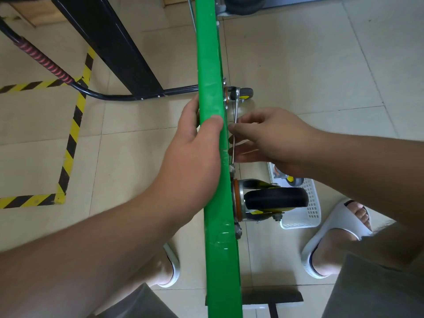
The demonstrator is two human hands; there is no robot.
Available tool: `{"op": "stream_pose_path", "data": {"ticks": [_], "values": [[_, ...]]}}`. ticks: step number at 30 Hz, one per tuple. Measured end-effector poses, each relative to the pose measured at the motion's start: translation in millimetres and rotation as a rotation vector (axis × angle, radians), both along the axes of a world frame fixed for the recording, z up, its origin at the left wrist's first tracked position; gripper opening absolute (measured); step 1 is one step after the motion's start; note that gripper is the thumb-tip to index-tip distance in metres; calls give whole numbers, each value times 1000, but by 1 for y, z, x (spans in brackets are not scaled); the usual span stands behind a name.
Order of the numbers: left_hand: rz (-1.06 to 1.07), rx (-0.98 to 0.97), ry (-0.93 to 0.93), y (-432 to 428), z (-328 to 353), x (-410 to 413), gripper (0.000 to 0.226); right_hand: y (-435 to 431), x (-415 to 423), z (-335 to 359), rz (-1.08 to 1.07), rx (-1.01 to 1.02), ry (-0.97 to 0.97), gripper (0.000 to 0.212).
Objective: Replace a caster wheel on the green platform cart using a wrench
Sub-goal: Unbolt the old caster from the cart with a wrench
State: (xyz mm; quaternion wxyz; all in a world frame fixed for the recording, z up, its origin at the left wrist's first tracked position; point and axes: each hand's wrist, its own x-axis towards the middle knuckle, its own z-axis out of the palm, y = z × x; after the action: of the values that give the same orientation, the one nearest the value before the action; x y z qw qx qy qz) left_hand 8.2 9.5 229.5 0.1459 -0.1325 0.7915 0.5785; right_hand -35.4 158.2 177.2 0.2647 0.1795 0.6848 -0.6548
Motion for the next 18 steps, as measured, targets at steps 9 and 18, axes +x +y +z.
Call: {"op": "stream_pose_path", "data": {"ticks": [9,18], "values": [[2,-4,7,0,2,1,37,9,25,29,76,13,202,14],[-5,-24,5,1,2,1,35,20,47,32,195,-19,356,21]]}}
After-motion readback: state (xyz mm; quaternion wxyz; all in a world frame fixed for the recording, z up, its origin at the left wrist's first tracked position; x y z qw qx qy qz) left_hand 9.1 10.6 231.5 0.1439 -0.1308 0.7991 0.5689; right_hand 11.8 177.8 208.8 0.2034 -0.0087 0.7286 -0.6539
